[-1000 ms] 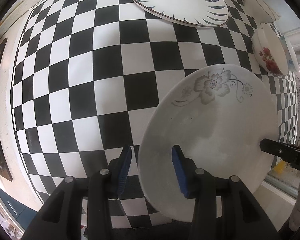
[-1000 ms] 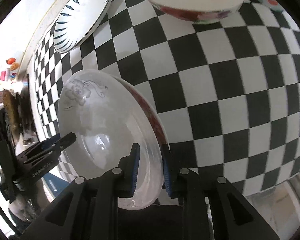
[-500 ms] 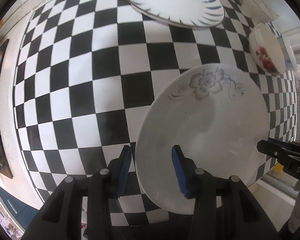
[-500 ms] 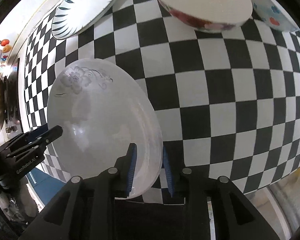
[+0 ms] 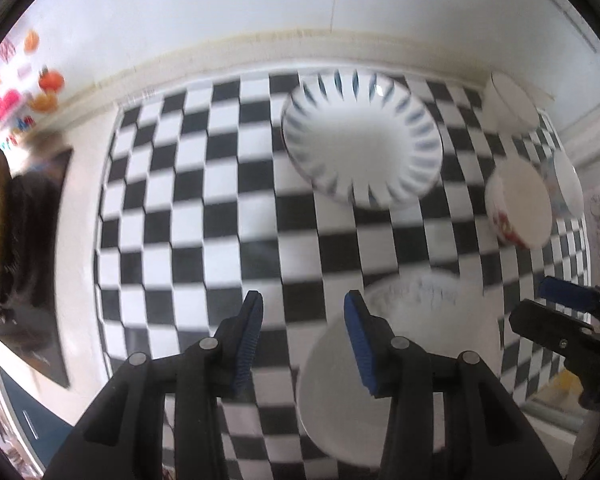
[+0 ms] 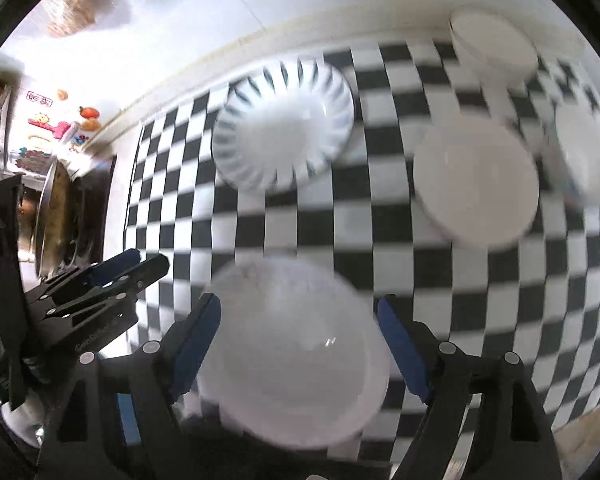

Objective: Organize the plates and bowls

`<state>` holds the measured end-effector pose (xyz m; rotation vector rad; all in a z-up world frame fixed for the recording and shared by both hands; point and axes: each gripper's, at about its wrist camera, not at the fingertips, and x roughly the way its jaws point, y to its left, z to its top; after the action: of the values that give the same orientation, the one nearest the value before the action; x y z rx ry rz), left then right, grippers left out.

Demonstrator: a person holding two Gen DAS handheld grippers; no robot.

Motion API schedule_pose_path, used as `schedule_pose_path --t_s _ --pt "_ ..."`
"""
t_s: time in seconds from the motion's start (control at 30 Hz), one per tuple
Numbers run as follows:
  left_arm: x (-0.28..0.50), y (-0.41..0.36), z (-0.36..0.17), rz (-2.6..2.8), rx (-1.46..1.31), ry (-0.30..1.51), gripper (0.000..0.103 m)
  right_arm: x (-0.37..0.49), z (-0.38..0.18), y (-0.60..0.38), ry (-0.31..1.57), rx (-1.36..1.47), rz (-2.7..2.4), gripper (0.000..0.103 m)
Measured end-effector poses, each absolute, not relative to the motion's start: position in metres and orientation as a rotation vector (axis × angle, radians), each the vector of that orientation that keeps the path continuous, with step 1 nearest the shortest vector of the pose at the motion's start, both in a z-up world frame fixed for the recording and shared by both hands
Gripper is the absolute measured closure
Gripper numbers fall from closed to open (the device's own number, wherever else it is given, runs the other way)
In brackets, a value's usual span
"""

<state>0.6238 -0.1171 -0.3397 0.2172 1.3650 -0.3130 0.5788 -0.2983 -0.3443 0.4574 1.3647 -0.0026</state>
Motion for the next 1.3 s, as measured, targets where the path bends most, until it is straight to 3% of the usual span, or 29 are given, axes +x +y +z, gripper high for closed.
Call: schedule_pose_path --t_s 0.33,0.77,0.93,1.03,1.3 --pt "0.709 -0.114 -0.347 -0.284 0.106 1.403 0.063 0.676 -0.359 -0.335 1.372 0.470 -0.037 0.020" --pt "0.788 -0.129 -0.433 -0.306 -0.037 1.581 0.063 0.772 -0.440 -0.371 1.511 0.514 -0.101 0.026" --pt "0.787 -0.146 -0.443 -0.338 0.030 1.582 0.064 0.781 -0.466 -0.373 1.589 0.545 -0.085 0.052" --pt "0.780 -0.158 -0.443 -0.359 0.091 1.553 0.077 0.779 -0.473 -0.373 1.617 0.511 -0.107 0.070" --pt "0.768 -0.164 -0.438 -0.327 0.104 1.537 0.078 0.764 -0.465 -0.375 1.597 0.501 -0.105 0.079"
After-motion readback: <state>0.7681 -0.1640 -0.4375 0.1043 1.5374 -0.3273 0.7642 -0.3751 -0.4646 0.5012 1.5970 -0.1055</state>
